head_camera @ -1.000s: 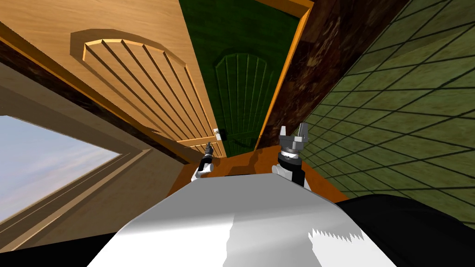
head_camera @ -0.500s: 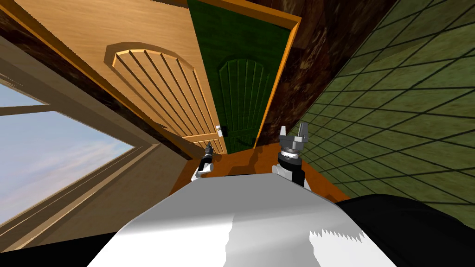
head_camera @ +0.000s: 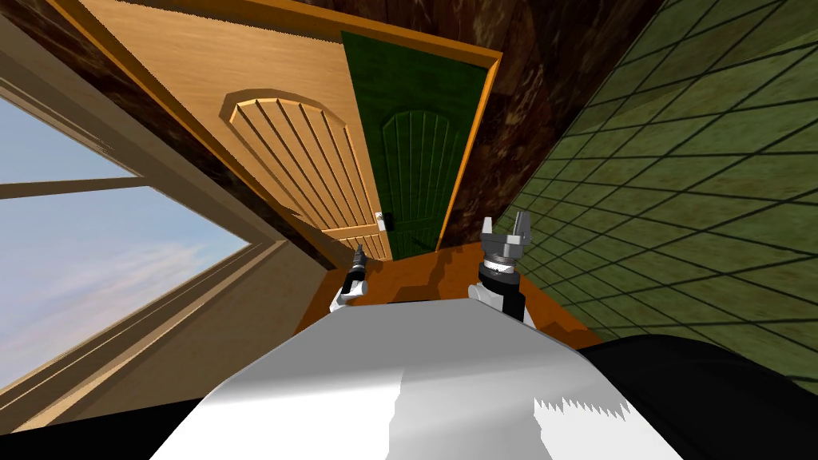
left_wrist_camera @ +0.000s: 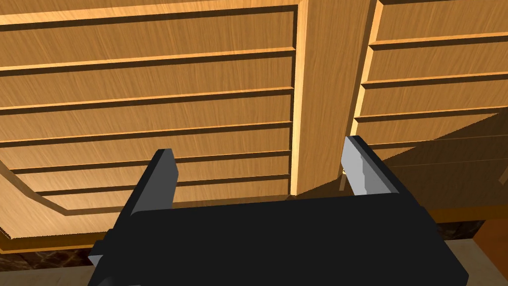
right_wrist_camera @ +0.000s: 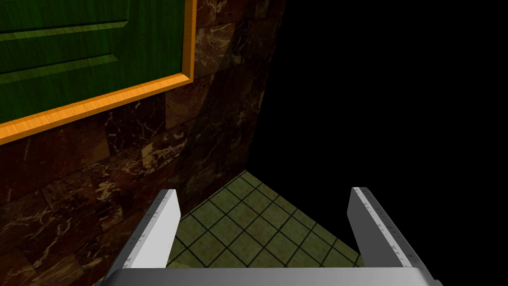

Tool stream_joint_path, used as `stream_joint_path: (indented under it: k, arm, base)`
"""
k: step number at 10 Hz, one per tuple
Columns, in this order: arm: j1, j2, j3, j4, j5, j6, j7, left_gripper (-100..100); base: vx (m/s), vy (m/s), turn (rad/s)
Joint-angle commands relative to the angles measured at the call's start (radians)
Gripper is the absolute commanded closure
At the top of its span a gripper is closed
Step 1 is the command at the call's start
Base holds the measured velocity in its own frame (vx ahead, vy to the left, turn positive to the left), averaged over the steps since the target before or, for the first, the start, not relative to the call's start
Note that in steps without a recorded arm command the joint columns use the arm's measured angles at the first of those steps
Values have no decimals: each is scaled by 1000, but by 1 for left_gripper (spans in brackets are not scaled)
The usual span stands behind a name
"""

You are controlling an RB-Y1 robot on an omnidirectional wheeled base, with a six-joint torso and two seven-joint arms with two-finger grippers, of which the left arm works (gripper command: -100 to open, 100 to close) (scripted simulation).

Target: Pull the door open

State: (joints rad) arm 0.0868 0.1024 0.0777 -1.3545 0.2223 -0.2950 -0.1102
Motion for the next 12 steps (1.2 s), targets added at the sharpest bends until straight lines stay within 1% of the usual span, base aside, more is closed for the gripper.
stream_joint_path:
  k: [1,9,12]
  arm:
    - [-4,1,1,6,0,-2,0,-100]
    - [-39,11,9,59,2,-17,3,-100]
    - [-60,16,14,90,3,-26,4,-100]
  base:
    - [-211,9,3]
    - [-199,32,-3]
    - [-203,26,-8]
